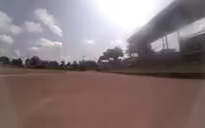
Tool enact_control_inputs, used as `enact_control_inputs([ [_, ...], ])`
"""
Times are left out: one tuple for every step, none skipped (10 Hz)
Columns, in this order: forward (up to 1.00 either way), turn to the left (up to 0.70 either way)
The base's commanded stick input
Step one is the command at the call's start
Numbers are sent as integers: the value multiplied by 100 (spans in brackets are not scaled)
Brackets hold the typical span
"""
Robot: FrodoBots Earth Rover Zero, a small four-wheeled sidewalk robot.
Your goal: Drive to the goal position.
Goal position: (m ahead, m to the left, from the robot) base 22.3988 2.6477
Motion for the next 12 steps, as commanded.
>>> enact_control_inputs([
  [70,0],
  [70,0],
  [70,0],
  [70,0],
  [70,0],
  [70,0],
  [70,0],
  [70,0],
  [70,0],
  [70,0],
  [70,0],
  [70,0],
])
